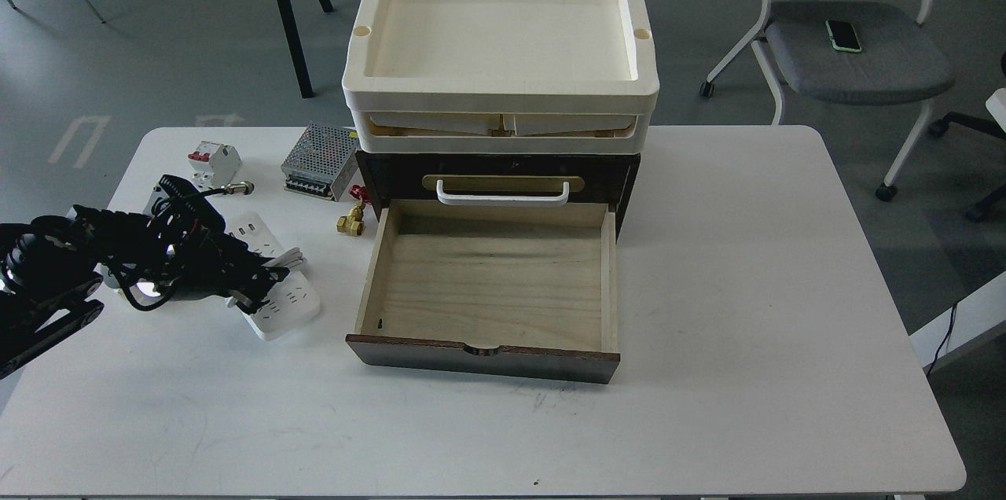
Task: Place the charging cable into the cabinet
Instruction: 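Lift the power strip with its cable and carry it over the open drawer, then lower the power strip into the drawer and open the left gripper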
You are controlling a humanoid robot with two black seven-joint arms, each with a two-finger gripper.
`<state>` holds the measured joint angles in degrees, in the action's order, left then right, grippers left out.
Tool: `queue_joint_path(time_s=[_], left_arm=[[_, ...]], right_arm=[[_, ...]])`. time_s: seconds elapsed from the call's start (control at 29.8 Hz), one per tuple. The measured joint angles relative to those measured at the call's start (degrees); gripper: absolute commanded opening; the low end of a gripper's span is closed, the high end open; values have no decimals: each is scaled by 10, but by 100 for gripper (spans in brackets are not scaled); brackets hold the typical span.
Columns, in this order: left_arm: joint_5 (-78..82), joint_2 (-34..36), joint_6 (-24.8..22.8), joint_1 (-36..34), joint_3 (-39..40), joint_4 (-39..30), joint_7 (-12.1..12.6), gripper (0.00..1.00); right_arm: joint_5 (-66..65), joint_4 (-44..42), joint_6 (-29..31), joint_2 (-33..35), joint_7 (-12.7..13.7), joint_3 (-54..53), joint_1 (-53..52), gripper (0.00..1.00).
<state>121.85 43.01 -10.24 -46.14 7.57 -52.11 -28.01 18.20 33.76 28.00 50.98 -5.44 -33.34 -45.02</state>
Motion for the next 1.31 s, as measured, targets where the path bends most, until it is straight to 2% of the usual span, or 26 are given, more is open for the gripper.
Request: queue_joint_path(time_s=[0.1,0.2,0.3,0.44,0.54,0.64,0.91,1.04,1.31], left_arm=[[-4,15,-2,-6,3,-7,0,0],[-11,49,-8,-14,10,-48,0,0],[-45,110,-28,-38,14,-131,0,0],[-122,197,-65,-71,24,-275,0,0],[-181,231,-92,-78,35,-365,0,0],[-225,234,-116,-79,56,-410,0,0],[-350,126,-141,-71,69,-401,0,0],[-356,55,-144,-56,64,-341,0,0],[-353,-55,-160,-38,62,-179,0,0]], right_arm=[[0,0,0,2,0,0,2,100],[0,-3,0,2,0,-1,2,100],[0,-9,0,3,0,-1,2,100],[0,-11,0,3,0,-1,3,100],[0,-15,0,2,0,0,3,100],[0,-17,0,0,0,0,3,100],[0,-28,0,0,0,0,9,100],[0,-31,0,0,0,0,9,100],[0,-31,0,0,0,0,13,100]])
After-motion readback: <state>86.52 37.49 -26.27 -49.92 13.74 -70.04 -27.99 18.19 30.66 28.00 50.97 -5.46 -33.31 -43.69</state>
